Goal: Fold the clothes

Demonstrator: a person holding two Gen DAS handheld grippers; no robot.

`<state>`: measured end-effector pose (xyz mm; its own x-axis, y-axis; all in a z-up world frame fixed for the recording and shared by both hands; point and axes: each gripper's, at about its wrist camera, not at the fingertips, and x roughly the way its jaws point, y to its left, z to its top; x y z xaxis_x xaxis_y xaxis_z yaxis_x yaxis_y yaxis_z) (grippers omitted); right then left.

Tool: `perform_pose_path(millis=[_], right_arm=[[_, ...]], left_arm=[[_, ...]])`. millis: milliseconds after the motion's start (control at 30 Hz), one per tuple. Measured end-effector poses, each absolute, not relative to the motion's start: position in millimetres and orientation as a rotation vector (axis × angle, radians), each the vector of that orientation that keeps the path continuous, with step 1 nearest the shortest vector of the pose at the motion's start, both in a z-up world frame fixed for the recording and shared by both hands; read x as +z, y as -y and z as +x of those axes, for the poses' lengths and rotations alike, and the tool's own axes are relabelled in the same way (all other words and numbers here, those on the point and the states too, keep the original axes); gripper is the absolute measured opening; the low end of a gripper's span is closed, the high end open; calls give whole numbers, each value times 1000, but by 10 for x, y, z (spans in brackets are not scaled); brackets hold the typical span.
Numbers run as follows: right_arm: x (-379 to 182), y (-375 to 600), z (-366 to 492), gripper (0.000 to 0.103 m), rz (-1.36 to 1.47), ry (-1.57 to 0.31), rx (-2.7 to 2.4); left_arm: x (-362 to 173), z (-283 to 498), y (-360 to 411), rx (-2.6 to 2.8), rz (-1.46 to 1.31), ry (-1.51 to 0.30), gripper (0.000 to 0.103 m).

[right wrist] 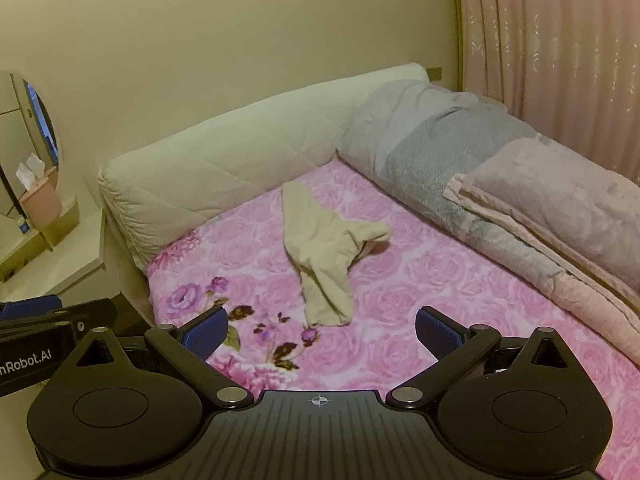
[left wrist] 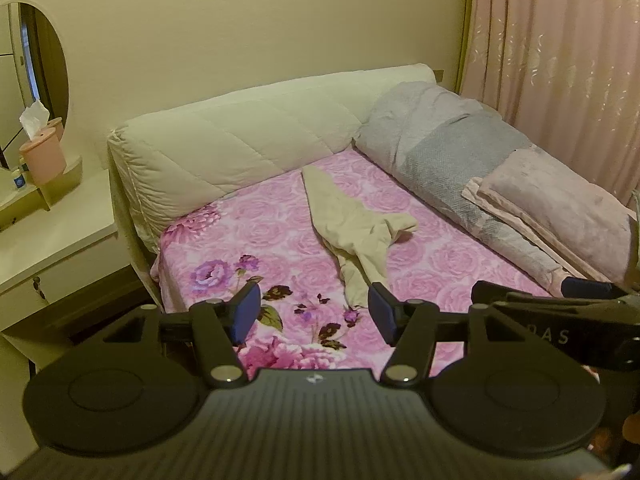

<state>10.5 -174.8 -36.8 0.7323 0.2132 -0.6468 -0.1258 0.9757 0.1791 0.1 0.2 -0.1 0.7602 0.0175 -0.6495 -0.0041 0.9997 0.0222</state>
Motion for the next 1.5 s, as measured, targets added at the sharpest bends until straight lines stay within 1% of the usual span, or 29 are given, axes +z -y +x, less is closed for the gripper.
perform_pose_path(millis=[233,1500], right_arm=[[-393,1816,134,102,139,-759,193],[-400,1964,145,102,149,-723,203]], left_arm=[[-7,19,-32,2,5,-712,56],[-29,86,117,27,21,-727,56]])
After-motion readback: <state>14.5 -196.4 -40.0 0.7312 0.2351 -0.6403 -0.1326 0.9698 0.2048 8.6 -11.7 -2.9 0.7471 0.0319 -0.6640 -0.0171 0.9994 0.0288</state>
